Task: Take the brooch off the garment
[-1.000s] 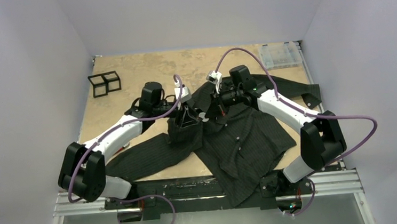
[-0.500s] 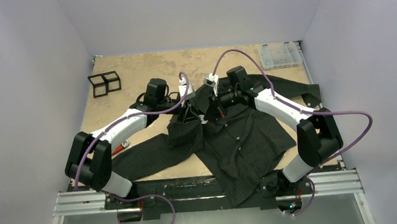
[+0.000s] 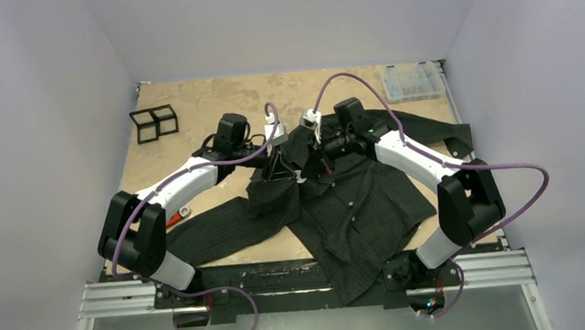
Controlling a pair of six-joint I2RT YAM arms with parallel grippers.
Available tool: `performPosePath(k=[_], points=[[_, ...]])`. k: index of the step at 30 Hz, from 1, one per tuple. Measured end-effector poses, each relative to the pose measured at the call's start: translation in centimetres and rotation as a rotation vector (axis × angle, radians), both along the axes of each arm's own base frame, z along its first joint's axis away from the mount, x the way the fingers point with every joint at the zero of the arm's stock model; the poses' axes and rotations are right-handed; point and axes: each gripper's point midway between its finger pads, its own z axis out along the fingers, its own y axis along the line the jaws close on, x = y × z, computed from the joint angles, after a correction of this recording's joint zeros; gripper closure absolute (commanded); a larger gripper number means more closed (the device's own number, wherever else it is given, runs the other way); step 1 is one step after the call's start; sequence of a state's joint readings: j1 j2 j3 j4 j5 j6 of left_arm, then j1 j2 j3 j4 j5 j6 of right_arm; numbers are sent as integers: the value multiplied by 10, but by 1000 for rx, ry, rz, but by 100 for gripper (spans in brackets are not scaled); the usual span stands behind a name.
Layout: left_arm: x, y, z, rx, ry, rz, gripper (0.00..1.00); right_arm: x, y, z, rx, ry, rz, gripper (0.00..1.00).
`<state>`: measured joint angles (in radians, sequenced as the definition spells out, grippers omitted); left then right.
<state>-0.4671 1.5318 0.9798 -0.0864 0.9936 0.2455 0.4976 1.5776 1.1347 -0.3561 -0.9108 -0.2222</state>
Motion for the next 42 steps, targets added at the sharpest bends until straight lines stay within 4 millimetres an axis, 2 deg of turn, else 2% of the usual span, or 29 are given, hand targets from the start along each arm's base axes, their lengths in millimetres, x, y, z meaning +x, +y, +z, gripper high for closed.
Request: performPosePath(k=[6, 8, 11, 14, 15, 17, 24, 31, 38, 42], points=[[-1, -2, 2, -2, 10, -11, 99, -1, 0, 0, 2, -2, 8, 100], [-3, -2, 1, 1, 18, -18, 100, -2, 0, 0, 4, -1, 12, 100], [-6, -2, 2, 4, 31, -26, 100, -5, 0, 1, 9, 7, 22, 86], [-7, -2, 3, 3, 52, -21, 100, -5, 1, 2, 12, 10, 24, 55], [-7, -1, 3, 2, 66, -14, 100, -5, 1, 2, 13, 13, 22, 47], [-5, -2, 6, -10, 92, 2, 100, -5, 1, 2, 16, 11, 20, 41], [4, -3, 21, -66, 117, 28, 100, -17, -7, -9, 13, 7, 17, 48], [1, -2, 23, -78, 125, 10, 100, -11, -4, -7, 36, -37, 16, 55], [-5, -1, 21, -74, 151, -9, 100, -5, 0, 5, 73, -91, 7, 83], [-7, -1, 21, -73, 159, -13, 100, -6, 0, 5, 74, -91, 11, 73]])
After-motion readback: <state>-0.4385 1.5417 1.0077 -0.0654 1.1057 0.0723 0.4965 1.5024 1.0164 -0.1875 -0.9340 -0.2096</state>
